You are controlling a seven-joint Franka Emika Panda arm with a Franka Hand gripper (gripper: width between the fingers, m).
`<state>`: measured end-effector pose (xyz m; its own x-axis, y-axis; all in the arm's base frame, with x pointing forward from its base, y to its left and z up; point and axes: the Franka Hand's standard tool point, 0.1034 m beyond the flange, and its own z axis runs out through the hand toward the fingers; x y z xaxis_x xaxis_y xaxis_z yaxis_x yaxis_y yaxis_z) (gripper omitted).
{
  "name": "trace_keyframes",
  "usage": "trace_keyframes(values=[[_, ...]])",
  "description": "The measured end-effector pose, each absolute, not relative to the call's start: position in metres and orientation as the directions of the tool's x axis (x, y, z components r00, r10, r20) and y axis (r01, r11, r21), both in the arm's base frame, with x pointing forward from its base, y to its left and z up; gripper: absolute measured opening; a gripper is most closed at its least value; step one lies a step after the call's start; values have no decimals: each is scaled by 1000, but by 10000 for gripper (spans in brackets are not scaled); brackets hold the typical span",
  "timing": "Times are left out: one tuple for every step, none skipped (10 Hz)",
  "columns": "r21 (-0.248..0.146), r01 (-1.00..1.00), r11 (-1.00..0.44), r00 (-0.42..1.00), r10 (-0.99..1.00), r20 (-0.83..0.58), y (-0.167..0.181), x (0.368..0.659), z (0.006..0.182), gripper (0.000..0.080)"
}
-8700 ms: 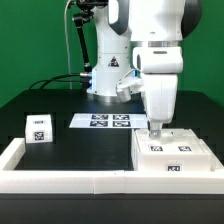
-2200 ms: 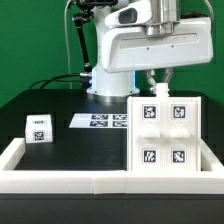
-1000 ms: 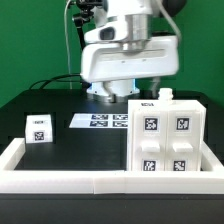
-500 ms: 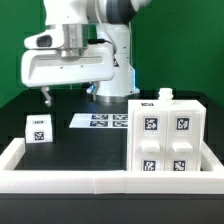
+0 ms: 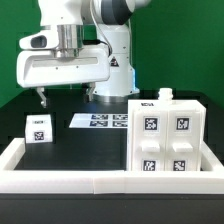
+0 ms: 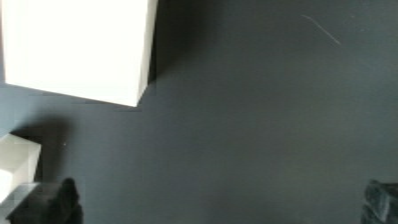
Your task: Assemble cabinet
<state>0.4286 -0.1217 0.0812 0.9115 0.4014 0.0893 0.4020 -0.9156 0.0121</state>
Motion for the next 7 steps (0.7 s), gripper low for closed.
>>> trace_keyframes(values=[[13,406,-914,910,406,86,-125,426,79,797],[15,410,-912,909,410,73,-138,412,71,797],[13,405,-914,912,405,58,-154,399,63,797],[16,400,-916,915,401,52,-163,393,59,797],[9,393,-920,919,393,39,-171,386,52,797],[4,393,-920,919,392,29,-178,382,45,797],[0,390,-921,921,390,24,-183,383,40,797]])
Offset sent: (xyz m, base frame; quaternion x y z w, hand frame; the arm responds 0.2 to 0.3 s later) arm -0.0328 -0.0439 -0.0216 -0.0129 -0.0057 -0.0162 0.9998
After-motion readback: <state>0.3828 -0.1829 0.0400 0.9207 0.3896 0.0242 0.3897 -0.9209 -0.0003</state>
